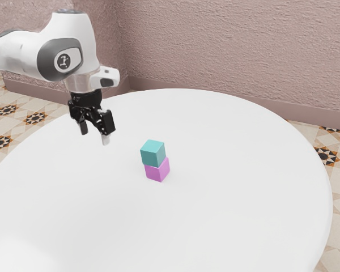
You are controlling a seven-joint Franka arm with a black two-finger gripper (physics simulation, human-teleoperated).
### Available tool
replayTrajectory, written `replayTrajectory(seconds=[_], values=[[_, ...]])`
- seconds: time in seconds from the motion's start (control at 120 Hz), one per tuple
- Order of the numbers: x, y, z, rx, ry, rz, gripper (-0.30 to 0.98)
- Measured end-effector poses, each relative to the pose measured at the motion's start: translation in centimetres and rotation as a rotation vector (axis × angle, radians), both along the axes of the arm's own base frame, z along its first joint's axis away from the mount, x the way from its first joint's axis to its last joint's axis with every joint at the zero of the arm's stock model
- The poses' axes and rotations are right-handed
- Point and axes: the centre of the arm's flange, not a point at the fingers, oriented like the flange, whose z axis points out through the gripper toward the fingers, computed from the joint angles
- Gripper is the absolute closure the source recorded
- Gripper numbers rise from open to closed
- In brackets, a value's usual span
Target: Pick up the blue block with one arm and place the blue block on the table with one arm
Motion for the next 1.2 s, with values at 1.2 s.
replayTrajectory(seconds=[1.2], values=[[11.3, -4.0, -10.0, -0.024, -0.093, 0.041, 0.0]])
